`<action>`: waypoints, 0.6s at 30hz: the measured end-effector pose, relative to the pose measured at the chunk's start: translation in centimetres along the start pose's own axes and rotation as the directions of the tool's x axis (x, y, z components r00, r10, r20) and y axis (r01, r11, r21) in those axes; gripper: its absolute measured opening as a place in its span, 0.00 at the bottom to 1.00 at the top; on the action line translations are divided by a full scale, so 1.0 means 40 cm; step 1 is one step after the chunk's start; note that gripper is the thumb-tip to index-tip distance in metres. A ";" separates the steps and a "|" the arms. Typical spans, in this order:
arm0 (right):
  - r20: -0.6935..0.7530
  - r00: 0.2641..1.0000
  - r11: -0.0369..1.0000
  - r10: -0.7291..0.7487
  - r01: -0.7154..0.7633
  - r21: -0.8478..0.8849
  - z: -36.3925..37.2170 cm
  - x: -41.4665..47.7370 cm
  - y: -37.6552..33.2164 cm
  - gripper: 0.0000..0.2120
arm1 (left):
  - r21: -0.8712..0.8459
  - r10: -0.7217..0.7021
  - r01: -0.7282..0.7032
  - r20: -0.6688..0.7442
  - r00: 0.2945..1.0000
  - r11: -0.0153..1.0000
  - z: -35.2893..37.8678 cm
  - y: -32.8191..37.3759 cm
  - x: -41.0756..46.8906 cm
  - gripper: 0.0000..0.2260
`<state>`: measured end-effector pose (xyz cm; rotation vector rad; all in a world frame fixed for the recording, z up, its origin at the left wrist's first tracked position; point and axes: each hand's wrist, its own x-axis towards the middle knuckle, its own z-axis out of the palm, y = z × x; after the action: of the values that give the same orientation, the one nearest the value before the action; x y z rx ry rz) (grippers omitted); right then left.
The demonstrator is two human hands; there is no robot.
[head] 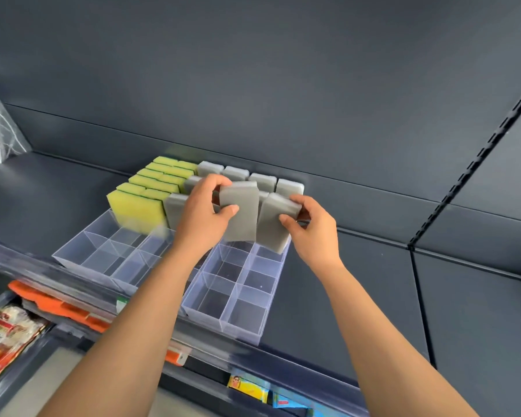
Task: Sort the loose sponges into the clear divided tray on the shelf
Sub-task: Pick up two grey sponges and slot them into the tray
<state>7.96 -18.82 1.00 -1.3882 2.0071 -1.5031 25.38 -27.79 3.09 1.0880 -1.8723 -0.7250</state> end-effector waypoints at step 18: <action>0.022 0.999 0.937 0.032 -0.023 -0.348 0.065 -0.028 0.039 0.16 | 0.159 0.174 -0.231 0.306 0.936 0.960 0.007 -0.055 0.056 0.20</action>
<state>9.51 -19.45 -1.78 -1.4880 2.3486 -1.1463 25.41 -30.77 2.04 0.9219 -2.3081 -0.6175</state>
